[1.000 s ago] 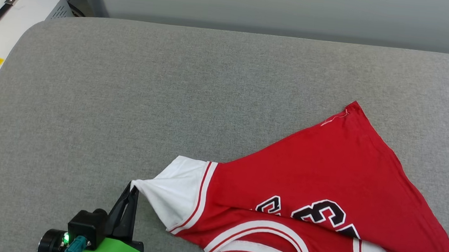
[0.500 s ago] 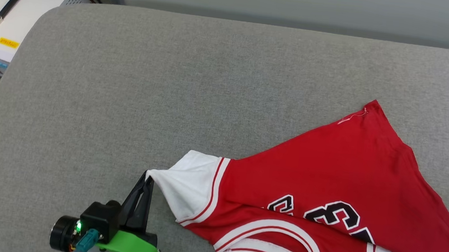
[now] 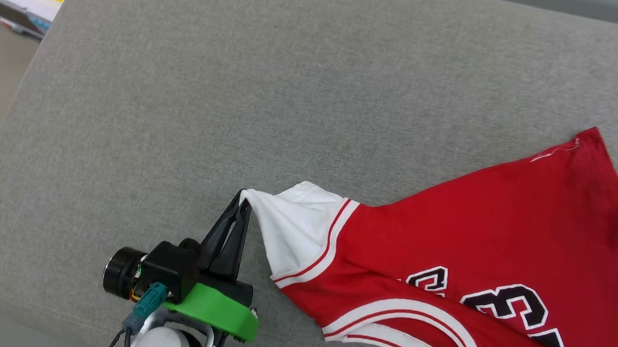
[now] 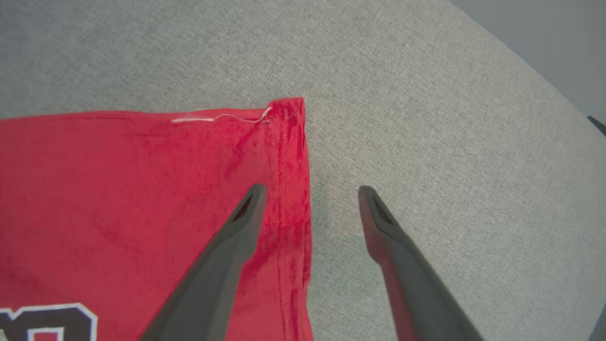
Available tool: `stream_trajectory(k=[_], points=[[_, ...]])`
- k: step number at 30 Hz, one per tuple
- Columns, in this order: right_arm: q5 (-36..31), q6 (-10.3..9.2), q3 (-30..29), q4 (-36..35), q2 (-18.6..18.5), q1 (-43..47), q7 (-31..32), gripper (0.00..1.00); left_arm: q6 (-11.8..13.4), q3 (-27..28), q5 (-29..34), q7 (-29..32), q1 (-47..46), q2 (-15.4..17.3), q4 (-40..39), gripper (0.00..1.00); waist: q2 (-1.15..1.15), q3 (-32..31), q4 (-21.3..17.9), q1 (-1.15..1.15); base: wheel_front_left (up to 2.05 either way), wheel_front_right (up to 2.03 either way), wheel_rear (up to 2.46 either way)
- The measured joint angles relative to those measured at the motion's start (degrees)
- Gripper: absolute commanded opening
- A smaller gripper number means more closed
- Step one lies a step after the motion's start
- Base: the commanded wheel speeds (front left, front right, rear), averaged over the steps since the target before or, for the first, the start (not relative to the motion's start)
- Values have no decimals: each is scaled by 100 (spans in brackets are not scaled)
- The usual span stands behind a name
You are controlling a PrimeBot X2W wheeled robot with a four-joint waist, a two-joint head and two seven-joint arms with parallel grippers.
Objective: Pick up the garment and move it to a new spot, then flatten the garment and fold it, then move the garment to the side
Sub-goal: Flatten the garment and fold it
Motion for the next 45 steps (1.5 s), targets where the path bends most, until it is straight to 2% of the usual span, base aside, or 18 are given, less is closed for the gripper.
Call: stream_trajectory(k=[6, 10, 15, 16, 17, 22, 31, 39, 45], points=[[-47, 0, 715, 759, 12, -755, 199, 100, -65, -81, 7, -49, -247, -82, 76, 0, 0, 331, 239, 0, 0, 0, 0], [-18, -1, 1035, 1272, 40, -875, 136, 100, -104, -133, 7, -92, -386, -152, 193, 0, 0, 509, 416, 0, 0, 0, 0], [243, -5, 1336, 1461, -257, -868, 130, 100, -132, -135, 7, -93, -427, -202, 242, 0, 0, 634, 600, 0, 0, 0, 0], [403, -5, 1374, 1469, -354, -842, 56, 53, -132, -103, 14, -93, -426, -211, 241, 0, 0, 647, 635, 0, 0, 0, 0], [445, -5, 1403, 1466, -389, -839, 9, 0, -134, -77, 15, -93, -426, -212, 241, 0, 0, 645, 631, 0, 0, 0, 0], [513, -4, 1537, 1451, -389, -806, -481, 0, -191, 42, 64, -96, -422, -210, 271, 0, 0, 579, 508, 0, 0, 0, 0], [568, -3, 1439, 1355, -157, -444, -2340, 0, -279, 219, 198, -97, -373, -90, 296, 0, 0, 121, 290, 0, 0, 0, 0], [583, -3, 1061, 907, -164, -149, -3312, 0, -328, 386, 277, -97, -412, 245, -23, 0, 0, -441, 32, 0, 0, 0, 0], [461, -3, 409, 449, -12, -94, -3776, 0, -385, 443, 308, -49, -1179, 524, -336, 0, 0, -699, -266, 0, 0, 0, 0]])
